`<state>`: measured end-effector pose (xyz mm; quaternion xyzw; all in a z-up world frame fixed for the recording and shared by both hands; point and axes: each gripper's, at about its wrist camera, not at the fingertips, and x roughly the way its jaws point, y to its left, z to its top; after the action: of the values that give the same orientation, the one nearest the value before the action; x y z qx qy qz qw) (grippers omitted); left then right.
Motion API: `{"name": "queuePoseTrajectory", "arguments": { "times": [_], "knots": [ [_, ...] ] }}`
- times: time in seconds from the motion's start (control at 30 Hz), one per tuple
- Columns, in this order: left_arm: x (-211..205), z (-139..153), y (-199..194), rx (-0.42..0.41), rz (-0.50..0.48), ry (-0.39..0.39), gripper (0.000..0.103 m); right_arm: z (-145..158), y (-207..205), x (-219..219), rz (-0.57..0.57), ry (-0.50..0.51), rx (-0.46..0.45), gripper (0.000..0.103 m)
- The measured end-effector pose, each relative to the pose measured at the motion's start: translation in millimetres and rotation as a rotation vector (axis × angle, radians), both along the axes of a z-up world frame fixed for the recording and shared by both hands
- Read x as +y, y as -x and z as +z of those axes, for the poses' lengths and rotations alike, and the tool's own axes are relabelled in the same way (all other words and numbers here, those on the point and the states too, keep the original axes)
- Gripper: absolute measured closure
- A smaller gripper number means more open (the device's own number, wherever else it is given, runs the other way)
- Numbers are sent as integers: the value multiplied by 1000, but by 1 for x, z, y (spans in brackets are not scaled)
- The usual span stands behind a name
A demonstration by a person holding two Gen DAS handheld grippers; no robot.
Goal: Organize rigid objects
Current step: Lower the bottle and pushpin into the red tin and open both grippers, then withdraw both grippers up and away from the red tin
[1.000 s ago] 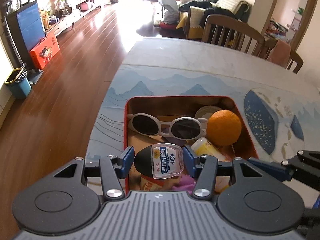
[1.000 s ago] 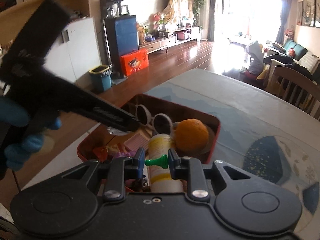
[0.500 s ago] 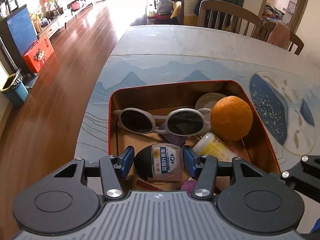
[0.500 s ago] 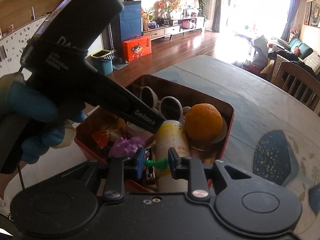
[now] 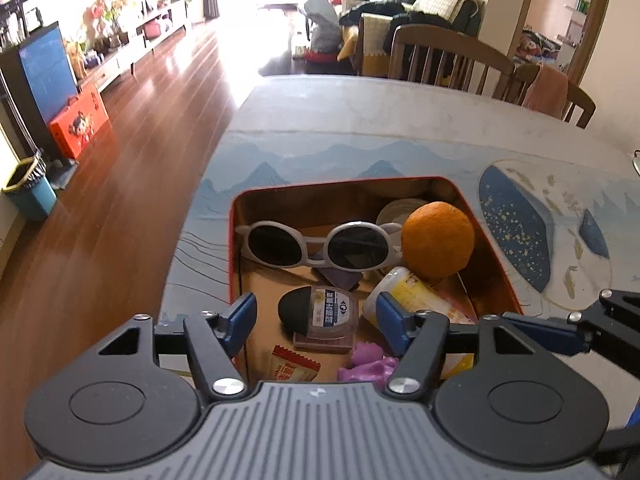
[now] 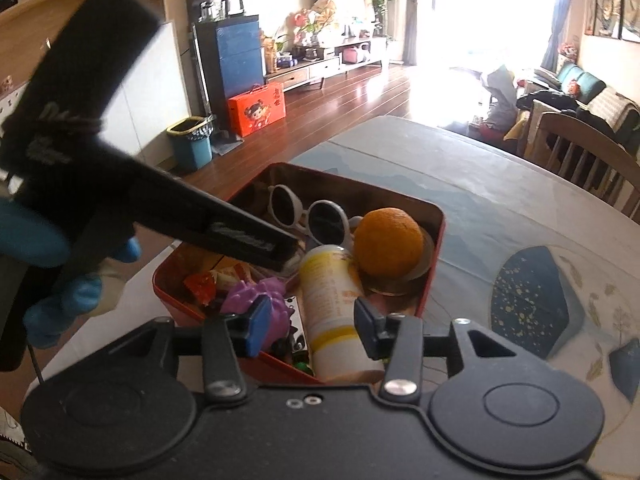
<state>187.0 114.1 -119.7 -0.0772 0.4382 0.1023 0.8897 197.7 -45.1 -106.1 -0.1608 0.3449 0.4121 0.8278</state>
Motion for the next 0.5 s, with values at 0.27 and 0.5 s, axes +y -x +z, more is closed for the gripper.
{"name": "queuePoseTrajectory", "arguments": {
  "times": [0.27,0.5],
  "knots": [
    [-5,20,24,-52,10,-23,26,12,0,-19,-75,-65,16,44],
    [-8,35,47,-93,12,-31,21,25,8,-34,-109,-114,-7,29]
  ]
}}
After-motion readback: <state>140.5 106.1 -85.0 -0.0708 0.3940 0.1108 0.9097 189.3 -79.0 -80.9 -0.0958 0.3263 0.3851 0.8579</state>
